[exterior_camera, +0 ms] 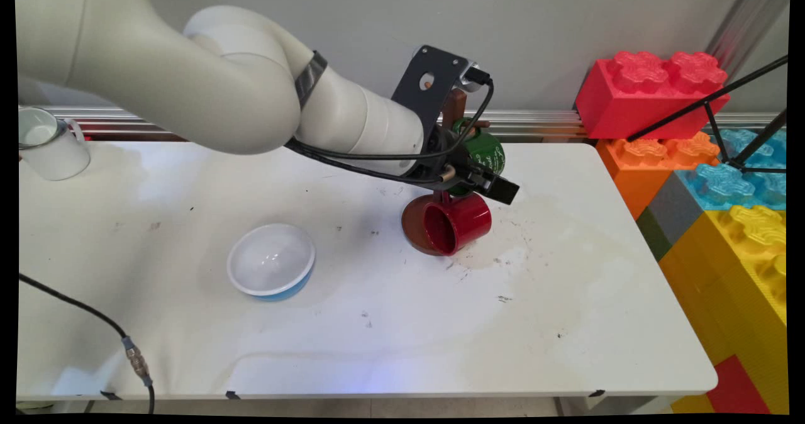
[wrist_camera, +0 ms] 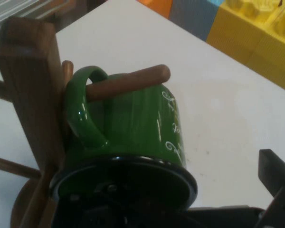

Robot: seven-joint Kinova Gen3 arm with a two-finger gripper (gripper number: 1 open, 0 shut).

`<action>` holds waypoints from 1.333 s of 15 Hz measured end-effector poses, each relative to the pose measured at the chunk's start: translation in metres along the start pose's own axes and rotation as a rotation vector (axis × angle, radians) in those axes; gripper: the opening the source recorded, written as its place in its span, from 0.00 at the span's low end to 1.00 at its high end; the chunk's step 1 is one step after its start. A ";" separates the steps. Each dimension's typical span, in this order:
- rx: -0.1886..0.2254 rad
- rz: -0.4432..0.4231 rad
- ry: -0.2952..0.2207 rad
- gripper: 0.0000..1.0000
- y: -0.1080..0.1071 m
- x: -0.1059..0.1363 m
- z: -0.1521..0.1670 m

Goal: Pick up the green mug from the rack, then place the picked object on the table

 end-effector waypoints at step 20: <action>-0.012 -0.081 0.067 0.00 -0.012 -0.019 0.006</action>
